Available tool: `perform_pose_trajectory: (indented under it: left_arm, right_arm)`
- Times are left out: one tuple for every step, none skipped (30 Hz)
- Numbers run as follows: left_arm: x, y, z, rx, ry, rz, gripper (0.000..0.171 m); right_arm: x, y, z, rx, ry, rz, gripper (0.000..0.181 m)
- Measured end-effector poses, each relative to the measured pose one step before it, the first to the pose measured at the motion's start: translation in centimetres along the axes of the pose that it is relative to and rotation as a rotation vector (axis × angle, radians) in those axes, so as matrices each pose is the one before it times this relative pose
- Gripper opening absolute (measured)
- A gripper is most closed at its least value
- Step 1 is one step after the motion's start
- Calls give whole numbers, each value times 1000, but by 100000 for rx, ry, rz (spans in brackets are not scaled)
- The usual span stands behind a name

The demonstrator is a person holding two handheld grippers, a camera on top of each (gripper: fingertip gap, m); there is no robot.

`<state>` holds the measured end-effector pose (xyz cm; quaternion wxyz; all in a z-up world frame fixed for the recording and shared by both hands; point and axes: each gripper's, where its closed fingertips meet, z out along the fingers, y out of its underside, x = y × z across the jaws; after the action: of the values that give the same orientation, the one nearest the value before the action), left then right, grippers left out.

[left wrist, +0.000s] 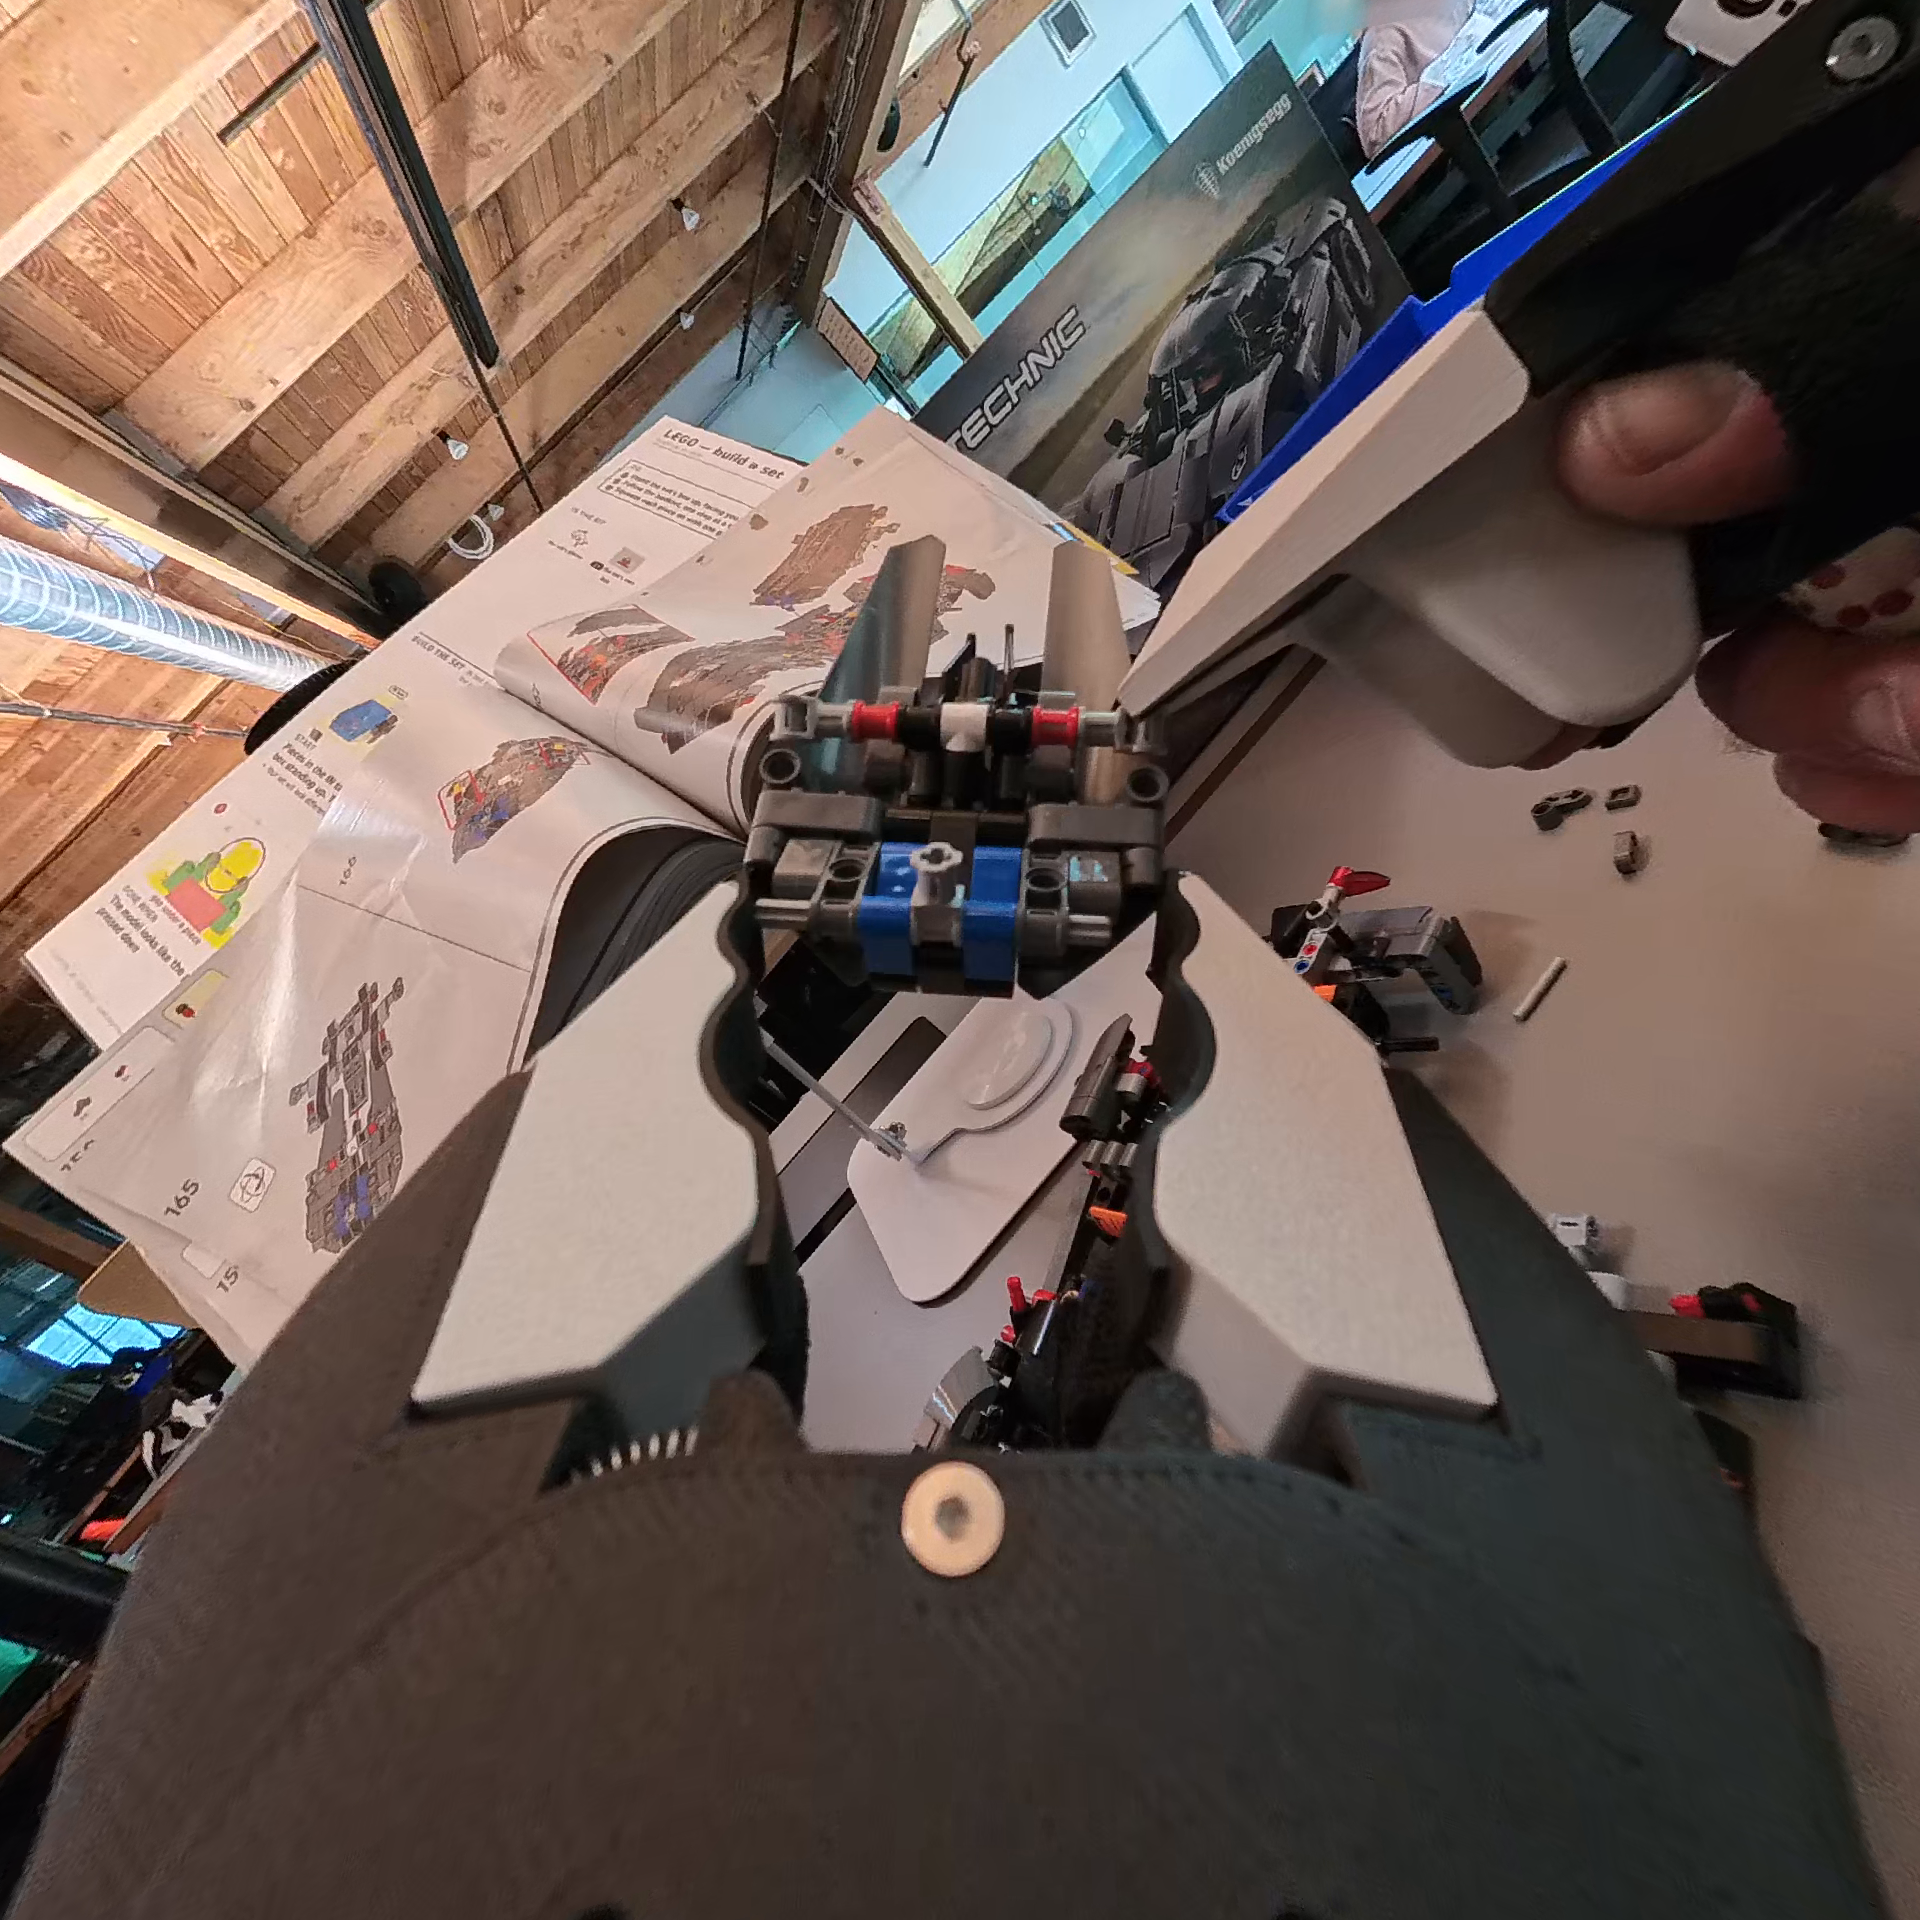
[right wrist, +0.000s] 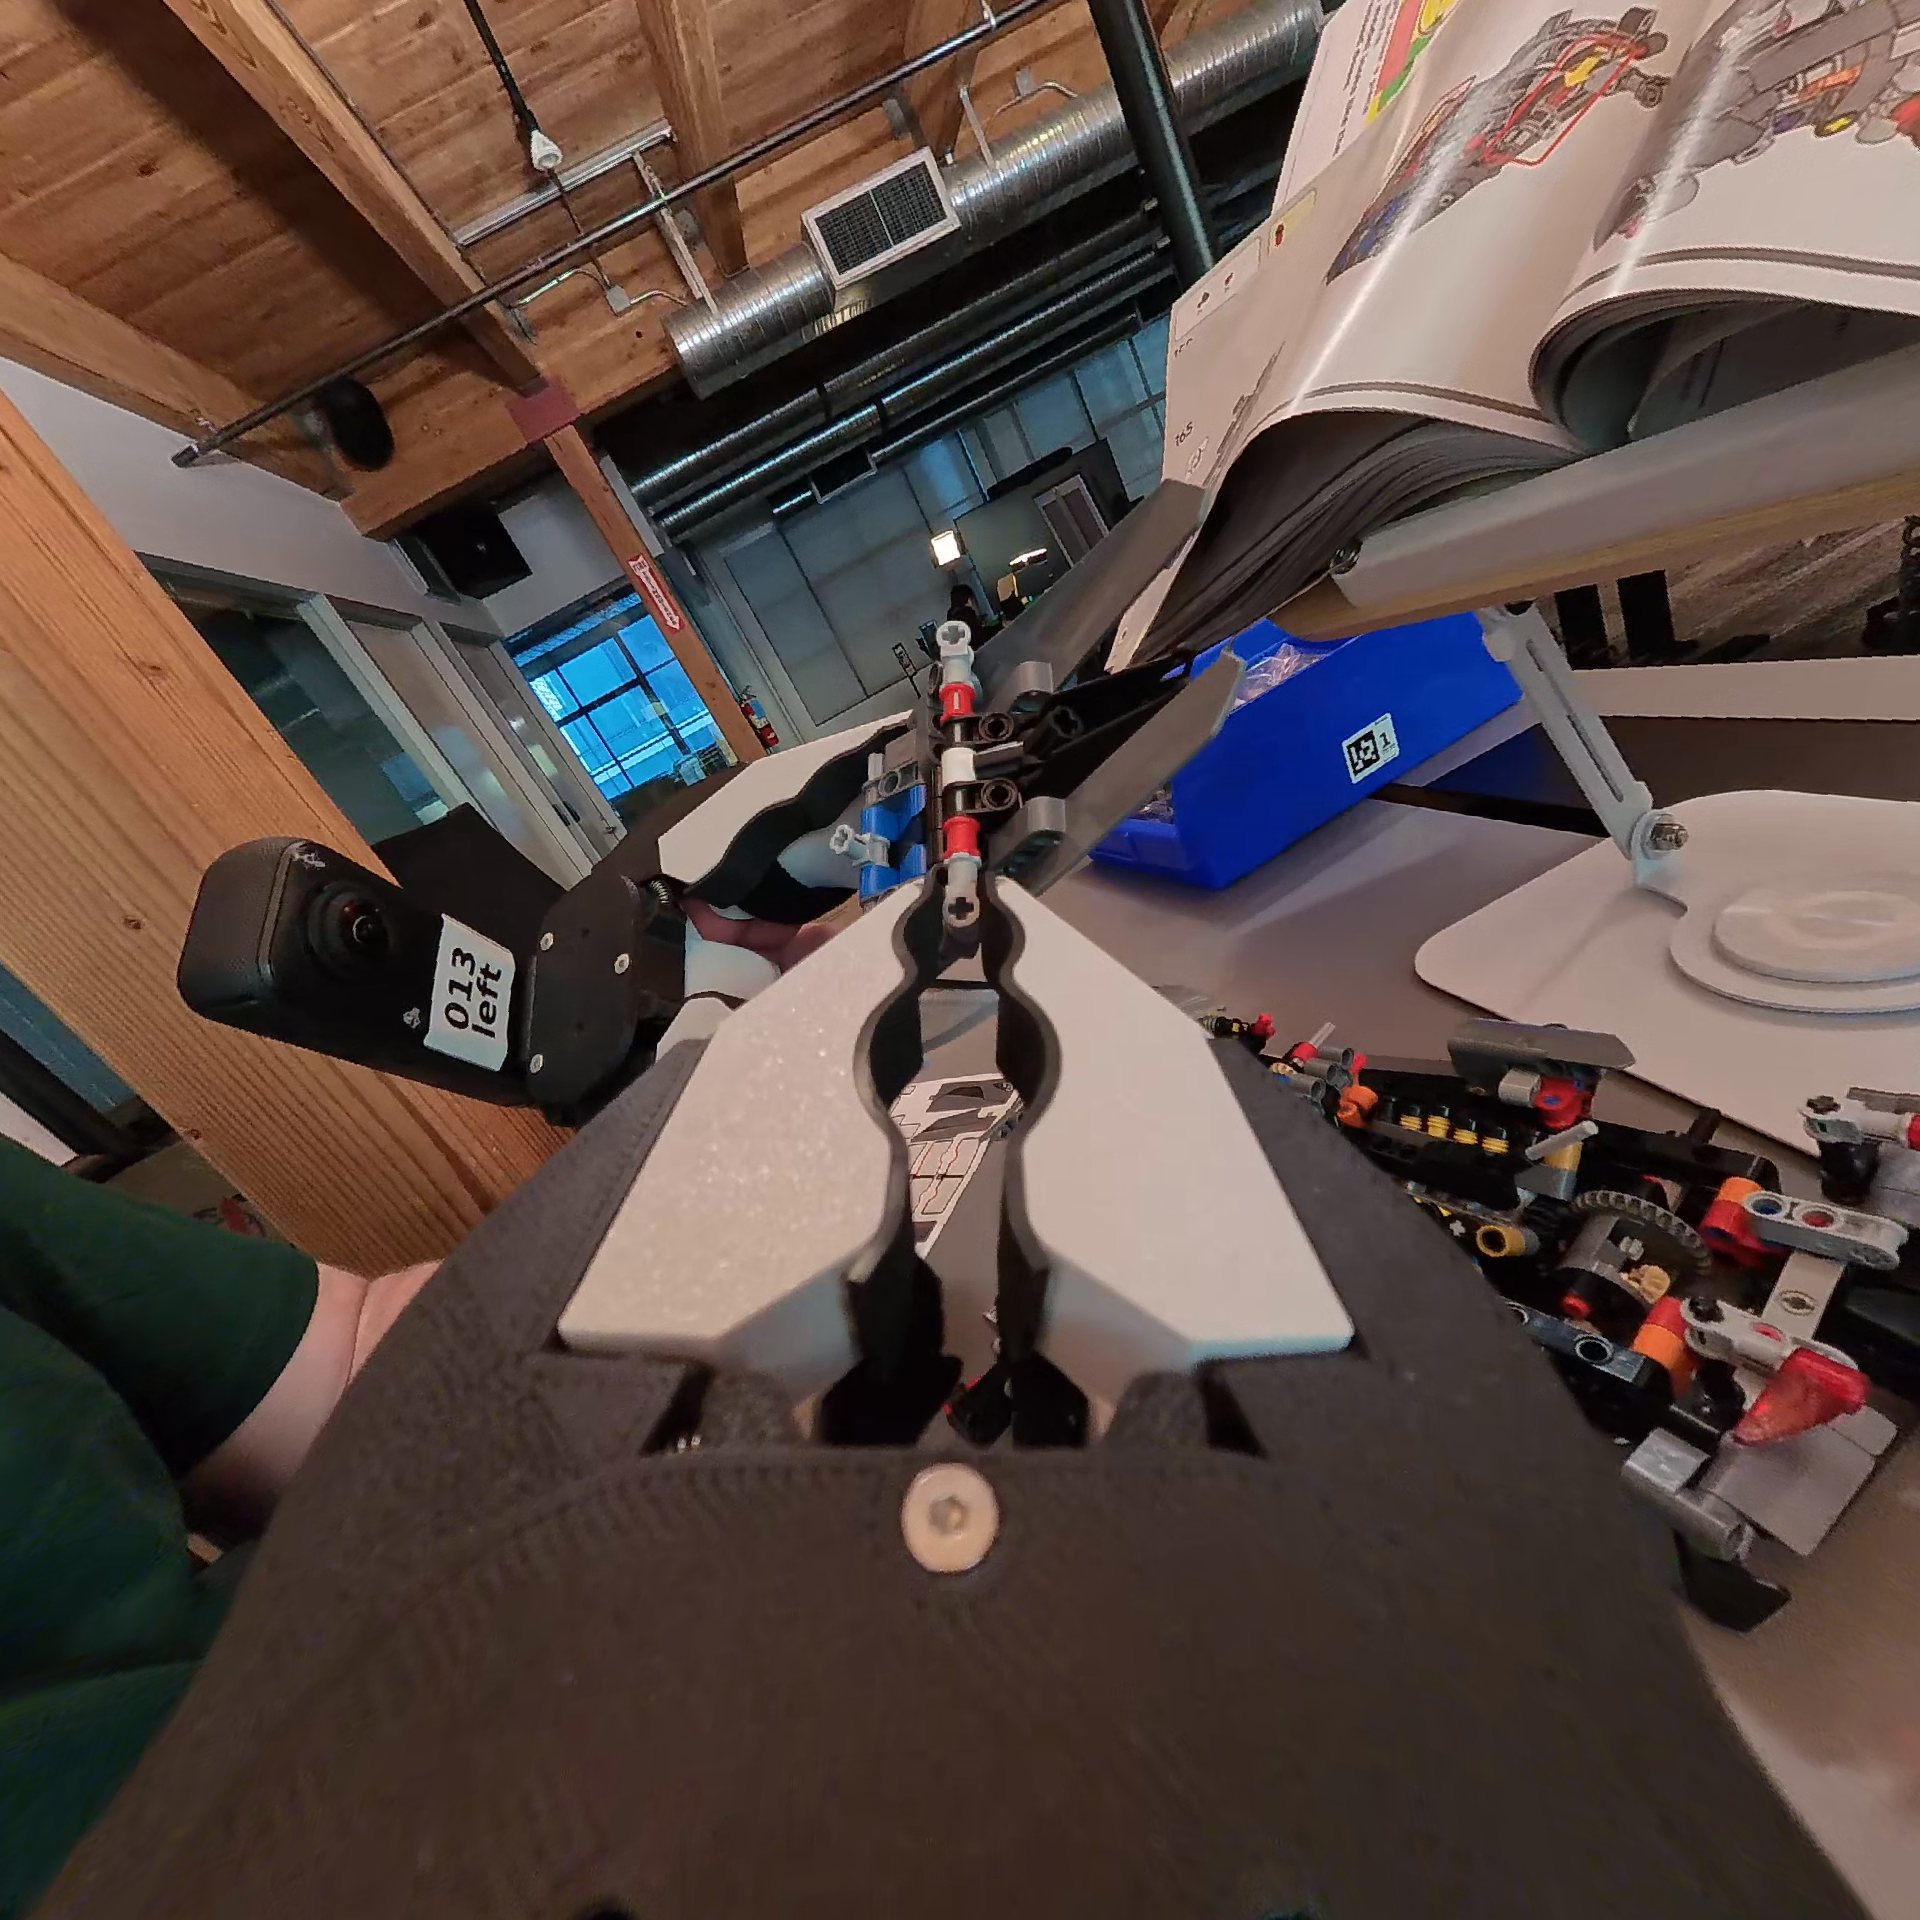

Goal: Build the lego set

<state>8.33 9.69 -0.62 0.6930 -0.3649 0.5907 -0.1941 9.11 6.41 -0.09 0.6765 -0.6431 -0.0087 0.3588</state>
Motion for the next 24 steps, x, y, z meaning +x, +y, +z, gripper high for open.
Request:
perform_pose_trajectory:
  left_arm:
    - [6, -16, -4, 20, -14, 92, 73]
    - [14, -1, 3, 5, 99, -196, 73]
    - [5, -8, -5, 72, 41, -22, 73]
    - [4, -1, 1, 9, 40, 22, 73]
    - [6, -1, 9, -2, 16, -26, 73]
    - [12, -2, -8, 23, 54, -96, 73]
    - [1, -7, 6, 44, 57, -96, 73]
    - [-7, -6, -6, 53, -13, 37, 73]
    - [1, -17, -3, 83, 27, -96, 73]
    - [6, -8, -2, 64, 60, -201, 73]
    - [8, 9, 8, -22, 10, 30, 73]
    - [9, 5, 4, -42, 10, 115, 73]
    - [25, -3, 2, 23, 147, -59, 73]
    - [77, -17, 3, 132, 355, 0, 73]
    - [148, -47, 19, 193, 486, 233, 73]
    - [127, -10, 22, -42, 306, 341, 73]
    - [77, -23, 28, -11, 6, 155, 73]
    - [40, -23, 11, 0, 87, -40, 73]
    - [15, -21, 21, 22, 137, -73, 73]
    - [8, 1, 11, 85, 97, -129, 73]
    - [1, -1, 0, 63, 82, -184, 73]
    - [2, 10, -2, 33, 51, -159, 73]
    - [-4, -9, -8, 20, 15, -43, 73]
    - [-4, -12, -9, 51, -39, 48, 73]
  right_arm:
    - [-2, -13, -5, 86, -133, 37, 5]
    - [-11, -5, -9, 31, -168, 99, 5]
    - [-9, -13, -15, -6, -180, 91, 5]
    - [-6, -3, -6, -14, -70, 46, 5]
    - [-8, -8, -7, 0, -3, -32, 5]
    - [-2, -6, -8, -12, 11, -82, 5]
    - [-13, -7, -7, -3, -31, -17, 5]
    - [-19, -12, -5, 27, -62, 9, 5]
    - [-4, -9, -11, 35, -60, -22, 5]
    - [-6, -15, -10, 16, -54, -50, 4]
    - [6, 0, 1, -42, -15, 58, 4]
    - [5, 3, -14, 12, 8, 36, 5]
    - [-6, -18, -6, 99, -54, 17, 4]
    - [-42, -52, -15, 261, -252, 21, 4]
    - [-29, -46, -26, 224, -120, 25, 4]
    - [2, -37, -21, 61, 93, -143, 3]
    - [25, -20, -23, 24, 114, -126, 4]
    - [25, -19, -35, 13, 44, 13, 3]
    - [0, -22, -21, -2, -57, 74, 3]
    - [-4, -6, -12, 13, -41, 13, 3]
    - [0, -3, -2, 1, 74, -101, 3]
    - [-9, -4, 11, -26, 50, -105, 3]
    - [-18, 8, 0, -46, 10, -74, 3]
    - [-16, -13, 8, -1, -31, -64, 3]
